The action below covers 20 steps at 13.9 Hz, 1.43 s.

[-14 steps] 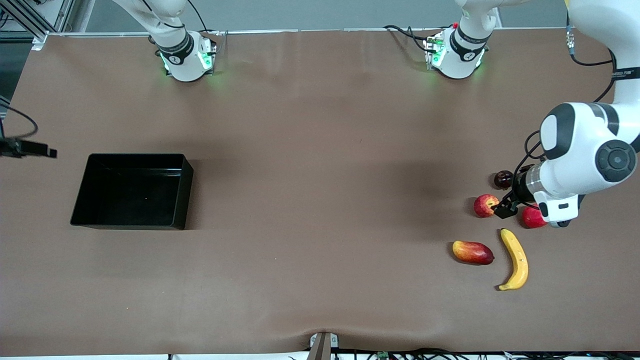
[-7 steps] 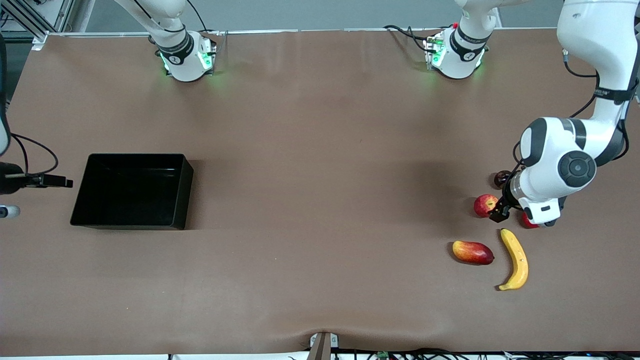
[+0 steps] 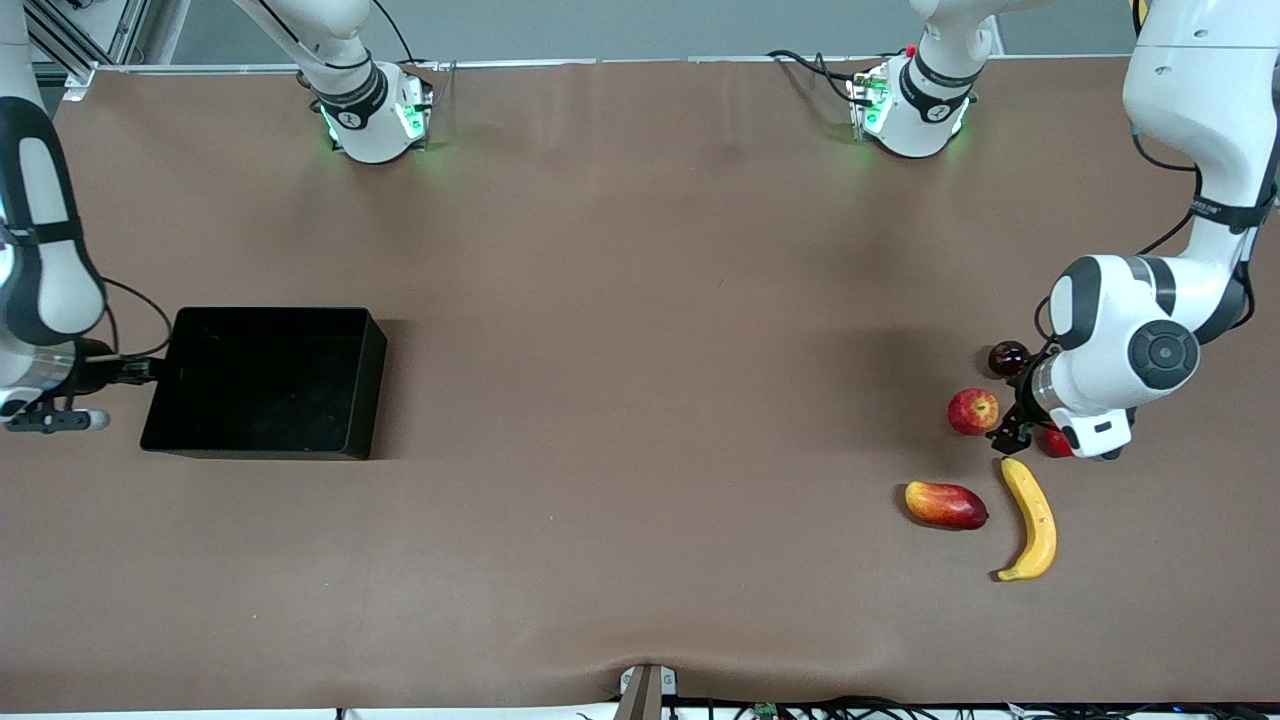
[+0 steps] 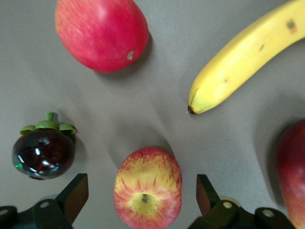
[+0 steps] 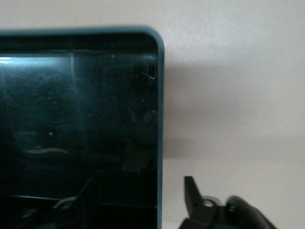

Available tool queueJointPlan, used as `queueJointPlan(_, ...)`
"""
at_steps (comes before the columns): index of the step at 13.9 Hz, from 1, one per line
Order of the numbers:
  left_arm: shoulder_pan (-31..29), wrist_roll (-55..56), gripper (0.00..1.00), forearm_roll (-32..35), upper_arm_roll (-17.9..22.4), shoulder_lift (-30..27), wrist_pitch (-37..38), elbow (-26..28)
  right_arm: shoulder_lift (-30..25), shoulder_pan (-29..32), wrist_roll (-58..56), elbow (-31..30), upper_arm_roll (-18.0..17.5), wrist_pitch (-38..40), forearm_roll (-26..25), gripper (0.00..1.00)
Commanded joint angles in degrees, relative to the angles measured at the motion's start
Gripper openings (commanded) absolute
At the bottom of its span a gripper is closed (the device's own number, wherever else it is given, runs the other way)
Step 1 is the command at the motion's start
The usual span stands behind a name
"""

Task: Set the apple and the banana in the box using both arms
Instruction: 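Lift the apple with the left gripper while the right gripper reaches the box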

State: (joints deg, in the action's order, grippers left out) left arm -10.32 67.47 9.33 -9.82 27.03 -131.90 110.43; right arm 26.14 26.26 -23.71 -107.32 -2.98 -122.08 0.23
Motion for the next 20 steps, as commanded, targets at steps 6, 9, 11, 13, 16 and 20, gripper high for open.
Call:
queueJointPlan(6,0.83,1.79,1.00,0.78,-0.38,3.29,-2.83,-0.57,-1.88,1.61,-5.99,-2.55,-1.33,1.30,0.38,0.00)
queueJointPlan(9,1.00,1.79,0.71,0.78,-0.38,3.99,-2.84,-0.65,-2.32,-0.15,-6.00,2.09,-1.59,9.11,0.56,0.00)
queueJointPlan(11,0.92,1.70,0.33,0.78,-0.38,4.26,-2.84,-1.09,-2.32,-2.08,-5.74,5.88,-1.59,14.74,0.65,0.00)
queueJointPlan(13,1.00,1.79,0.00,0.87,-0.46,4.17,-2.84,-1.79,-2.49,-4.71,-5.21,9.48,-1.50,20.63,2.22,0.00)
queueJointPlan(16,1.71,0.65,0.00,1.04,-0.46,3.30,-2.14,-2.23,-2.75,-8.22,-0.30,13.44,-1.59,27.40,6.79,0.00)
queueJointPlan(20,2.50,-5.32,0.00,1.57,-0.64,2.85,4.69,-8.28,-4.69,-18.58,14.61,13.80,-1.59,29.79,7.16,0.00)
